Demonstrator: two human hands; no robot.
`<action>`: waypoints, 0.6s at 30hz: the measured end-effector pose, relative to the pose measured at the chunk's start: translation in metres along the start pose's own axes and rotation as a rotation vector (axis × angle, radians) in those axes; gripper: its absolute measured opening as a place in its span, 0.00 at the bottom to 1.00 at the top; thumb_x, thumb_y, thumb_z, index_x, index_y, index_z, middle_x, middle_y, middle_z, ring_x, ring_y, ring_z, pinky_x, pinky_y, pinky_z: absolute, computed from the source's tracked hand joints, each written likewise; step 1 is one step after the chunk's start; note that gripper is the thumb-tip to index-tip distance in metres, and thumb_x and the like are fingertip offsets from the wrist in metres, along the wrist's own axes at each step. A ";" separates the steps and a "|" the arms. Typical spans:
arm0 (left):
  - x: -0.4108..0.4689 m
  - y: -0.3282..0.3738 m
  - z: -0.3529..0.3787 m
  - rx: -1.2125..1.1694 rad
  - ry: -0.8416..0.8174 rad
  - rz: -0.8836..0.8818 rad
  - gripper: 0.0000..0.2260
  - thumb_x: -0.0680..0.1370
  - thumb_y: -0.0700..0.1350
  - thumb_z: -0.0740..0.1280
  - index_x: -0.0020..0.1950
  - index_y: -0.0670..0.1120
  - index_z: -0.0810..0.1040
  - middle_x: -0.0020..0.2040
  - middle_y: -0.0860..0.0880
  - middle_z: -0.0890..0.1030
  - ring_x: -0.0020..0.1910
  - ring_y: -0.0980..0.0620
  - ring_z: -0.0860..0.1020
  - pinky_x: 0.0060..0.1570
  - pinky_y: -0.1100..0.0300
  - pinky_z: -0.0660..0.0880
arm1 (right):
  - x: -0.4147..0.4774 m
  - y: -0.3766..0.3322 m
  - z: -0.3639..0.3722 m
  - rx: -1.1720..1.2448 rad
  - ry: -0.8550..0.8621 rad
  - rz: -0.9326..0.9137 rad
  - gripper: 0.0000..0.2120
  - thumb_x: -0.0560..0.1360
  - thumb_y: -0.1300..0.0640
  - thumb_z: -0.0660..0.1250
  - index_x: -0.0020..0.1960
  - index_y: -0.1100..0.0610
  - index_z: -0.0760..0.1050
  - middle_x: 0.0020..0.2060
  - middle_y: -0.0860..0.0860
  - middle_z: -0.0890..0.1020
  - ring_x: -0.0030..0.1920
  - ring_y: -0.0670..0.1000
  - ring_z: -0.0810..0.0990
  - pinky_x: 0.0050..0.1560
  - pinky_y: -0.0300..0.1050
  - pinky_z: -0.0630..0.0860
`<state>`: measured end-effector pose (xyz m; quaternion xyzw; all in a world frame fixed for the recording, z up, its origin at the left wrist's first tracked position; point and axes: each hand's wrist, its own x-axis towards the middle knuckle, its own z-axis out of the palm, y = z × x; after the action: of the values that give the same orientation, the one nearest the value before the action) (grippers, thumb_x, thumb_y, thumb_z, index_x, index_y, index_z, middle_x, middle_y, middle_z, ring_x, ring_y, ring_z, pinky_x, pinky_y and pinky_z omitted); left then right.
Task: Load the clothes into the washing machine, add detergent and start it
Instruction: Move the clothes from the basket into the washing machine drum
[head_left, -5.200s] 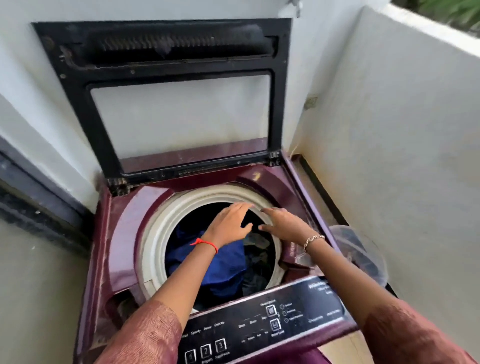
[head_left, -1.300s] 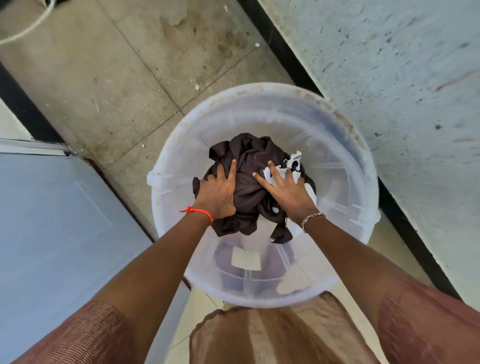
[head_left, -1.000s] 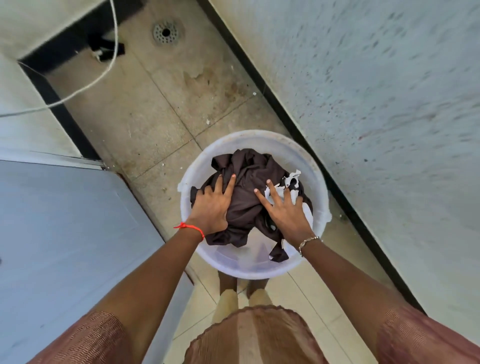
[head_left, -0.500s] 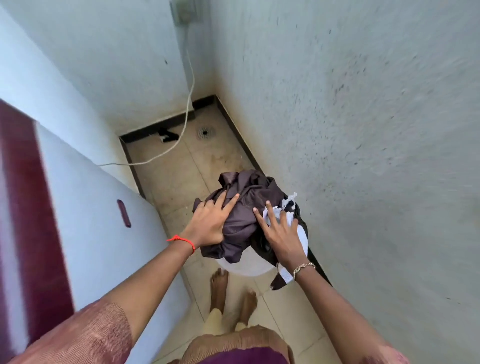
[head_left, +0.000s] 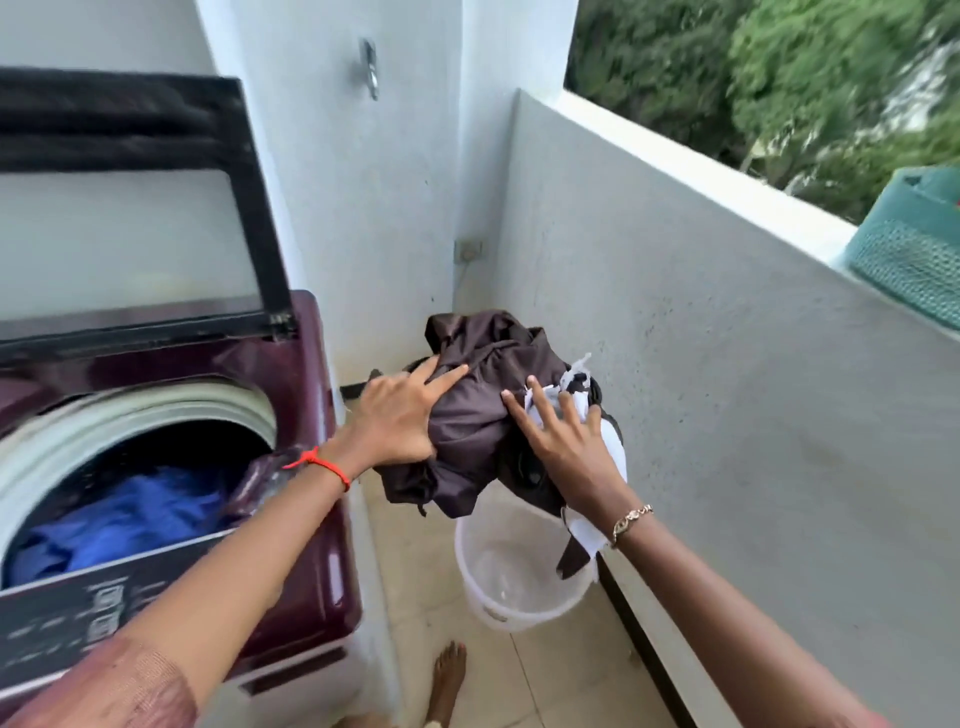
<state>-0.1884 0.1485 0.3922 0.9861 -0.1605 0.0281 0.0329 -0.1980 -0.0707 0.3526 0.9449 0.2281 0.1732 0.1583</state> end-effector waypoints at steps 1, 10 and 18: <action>-0.018 -0.002 -0.018 0.000 0.031 -0.027 0.43 0.63 0.48 0.72 0.75 0.57 0.56 0.74 0.45 0.63 0.61 0.41 0.76 0.56 0.51 0.74 | 0.001 -0.005 -0.020 0.007 0.046 -0.019 0.37 0.63 0.66 0.64 0.71 0.55 0.59 0.65 0.60 0.73 0.52 0.63 0.78 0.41 0.57 0.76; -0.144 -0.056 -0.127 0.011 0.217 -0.280 0.43 0.63 0.50 0.73 0.75 0.60 0.56 0.75 0.48 0.62 0.62 0.42 0.75 0.58 0.52 0.72 | 0.042 -0.063 -0.153 0.043 0.366 -0.220 0.30 0.68 0.65 0.51 0.69 0.53 0.64 0.63 0.60 0.75 0.52 0.63 0.78 0.42 0.58 0.76; -0.215 -0.140 -0.135 0.036 0.257 -0.440 0.43 0.64 0.47 0.73 0.75 0.57 0.57 0.75 0.46 0.61 0.66 0.43 0.71 0.63 0.51 0.68 | 0.089 -0.157 -0.196 0.090 0.467 -0.381 0.33 0.62 0.67 0.66 0.67 0.53 0.70 0.60 0.59 0.77 0.51 0.63 0.78 0.41 0.59 0.77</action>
<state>-0.3535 0.3584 0.5043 0.9860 0.0640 0.1483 0.0407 -0.2610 0.1481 0.4898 0.8258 0.4390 0.3425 0.0893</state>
